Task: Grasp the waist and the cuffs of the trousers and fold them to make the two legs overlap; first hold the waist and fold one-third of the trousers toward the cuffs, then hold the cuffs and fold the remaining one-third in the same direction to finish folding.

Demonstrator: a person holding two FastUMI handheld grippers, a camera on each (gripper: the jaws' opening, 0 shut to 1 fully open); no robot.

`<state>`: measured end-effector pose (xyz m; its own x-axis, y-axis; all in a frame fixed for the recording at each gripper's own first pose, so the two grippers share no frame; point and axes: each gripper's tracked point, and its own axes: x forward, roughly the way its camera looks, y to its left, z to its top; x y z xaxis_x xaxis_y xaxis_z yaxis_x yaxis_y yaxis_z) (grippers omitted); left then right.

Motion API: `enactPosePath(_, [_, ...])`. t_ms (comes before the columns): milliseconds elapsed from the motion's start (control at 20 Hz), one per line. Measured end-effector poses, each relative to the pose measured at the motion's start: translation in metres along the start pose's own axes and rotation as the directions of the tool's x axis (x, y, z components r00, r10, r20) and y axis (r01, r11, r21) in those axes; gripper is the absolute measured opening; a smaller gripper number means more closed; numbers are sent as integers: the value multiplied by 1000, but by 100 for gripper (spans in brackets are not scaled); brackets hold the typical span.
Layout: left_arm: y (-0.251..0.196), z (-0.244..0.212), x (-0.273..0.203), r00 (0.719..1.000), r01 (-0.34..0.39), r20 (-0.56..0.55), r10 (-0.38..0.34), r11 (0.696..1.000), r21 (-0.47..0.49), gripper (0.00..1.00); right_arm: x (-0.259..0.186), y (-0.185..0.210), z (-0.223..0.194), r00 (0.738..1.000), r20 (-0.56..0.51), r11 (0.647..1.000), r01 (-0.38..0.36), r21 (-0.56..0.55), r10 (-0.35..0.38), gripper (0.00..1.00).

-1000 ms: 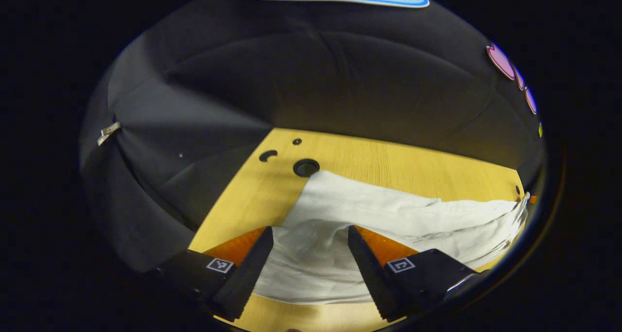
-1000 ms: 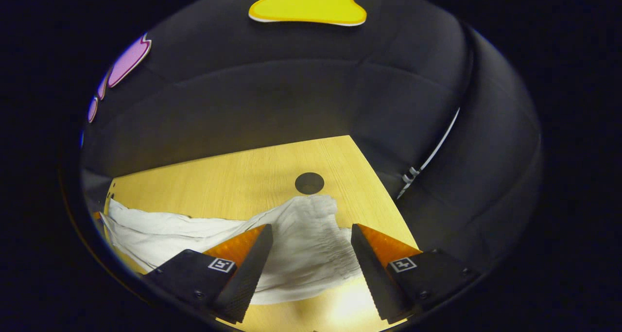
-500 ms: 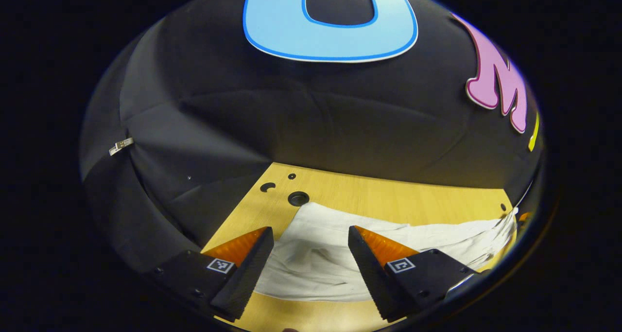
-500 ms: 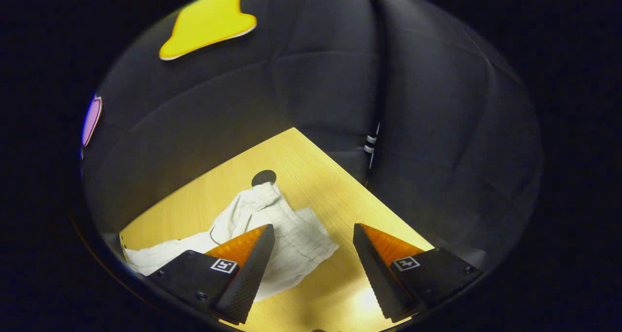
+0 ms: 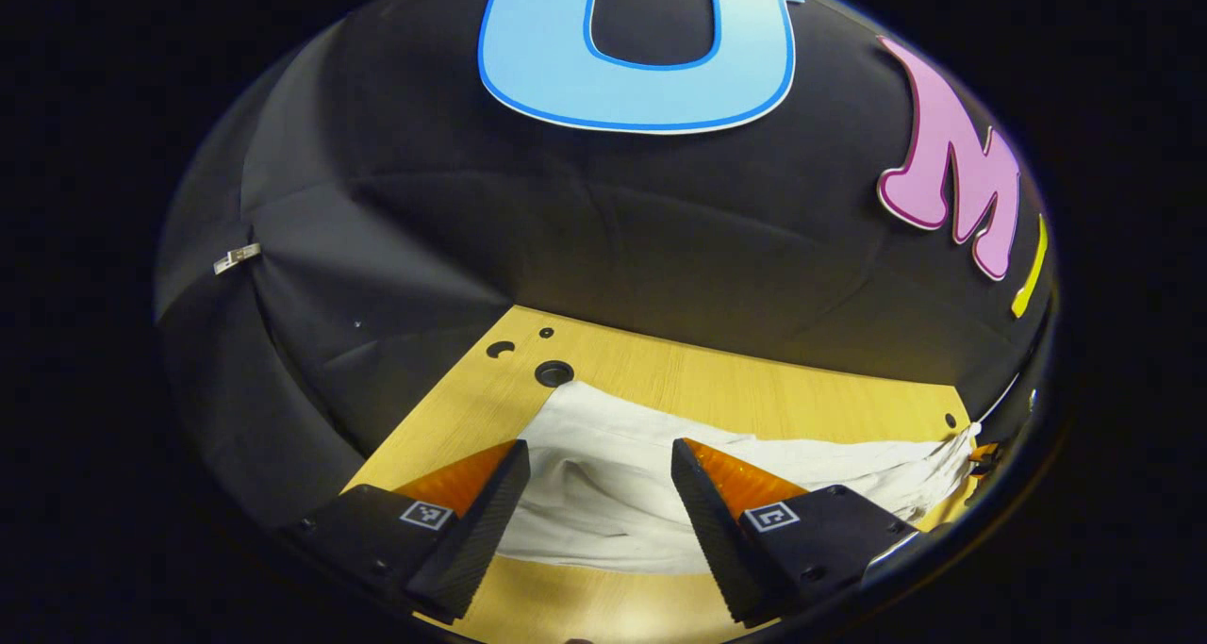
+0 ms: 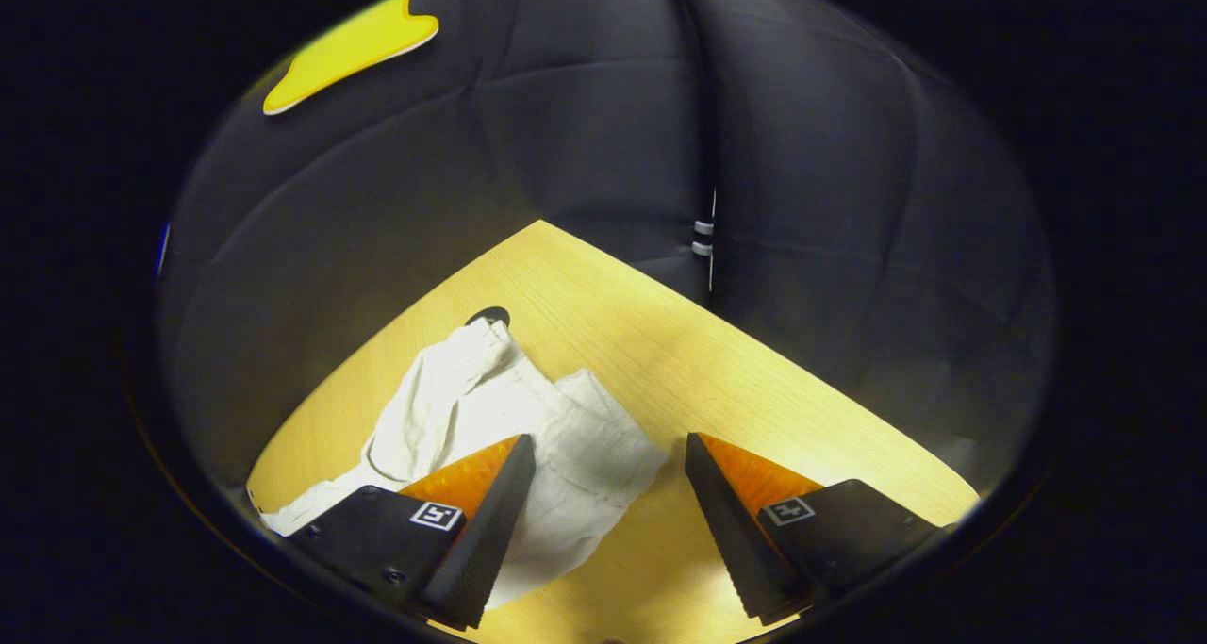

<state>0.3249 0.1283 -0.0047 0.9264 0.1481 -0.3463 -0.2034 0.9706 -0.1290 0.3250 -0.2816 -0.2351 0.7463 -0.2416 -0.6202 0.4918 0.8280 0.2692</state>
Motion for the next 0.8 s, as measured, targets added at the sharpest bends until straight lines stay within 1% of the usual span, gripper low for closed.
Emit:
enactPosePath(50, [0,0,-3,1000,-4,1,4,1000,2,96,-1,-1,5,1000,25,1000,6,-16,-6,99])
enactPosePath(100, [-2,-1,-5,1000,-6,2,6,1000,1,96,1,-1,0,1000,19,1000,14,-27,-14,98])
enactPosePath(150, [-3,0,-8,1000,-7,5,7,1000,-1,96,0,-1,3,999,38,999,23,-46,-21,99])
enactPosePath(250, [-5,2,-17,1000,-17,20,17,1000,9,96,0,-1,0,998,46,993,58,-100,-53,98])
enactPosePath(300, [-4,4,-19,999,-34,40,32,999,40,96,2,-1,-3,997,51,989,66,-132,-60,95])
enactPosePath(350, [-5,7,-21,998,-43,51,38,996,84,96,4,5,-6,999,42,988,39,-148,-33,95])
enactPosePath(400, [-11,7,-22,998,-39,53,33,991,127,96,3,8,-7,998,42,988,46,-149,-41,81])
enactPosePath(450, [-17,8,-24,998,-31,55,22,987,160,96,2,13,-10,999,26,990,35,-136,-32,66])
enactPosePath(500, [-26,11,-29,998,-19,57,9,983,183,96,-1,16,-14,999,11,993,32,-111,-31,53])
enactPosePath(550, [-32,14,-34,998,-7,65,-6,980,200,96,-1,19,-18,1000,-9,996,9,-91,-10,50])
enactPosePath(600, [-39,16,-38,997,1,73,-17,976,217,96,-6,21,-16,1000,-12,997,0,-80,-1,34])
enactPosePath(650, [-43,19,-42,996,6,82,-27,971,239,96,-5,21,-18,999,-37,997,-14,-71,12,33])
enactPosePath(700, [-49,23,-46,995,11,94,-38,964,267,98,-6,24,-17,998,-50,997,-37,-73,33,18])
enactPosePath(750, [-58,29,-49,992,29,105,-64,953,300,98,8,21,-21,995,-81,996,-59,-66,53,14])
enactPosePath(800, [-64,33,-51,991,36,114,-76,947,318,98,1,20,-18,995,-82,996,-61,-60,56,14])
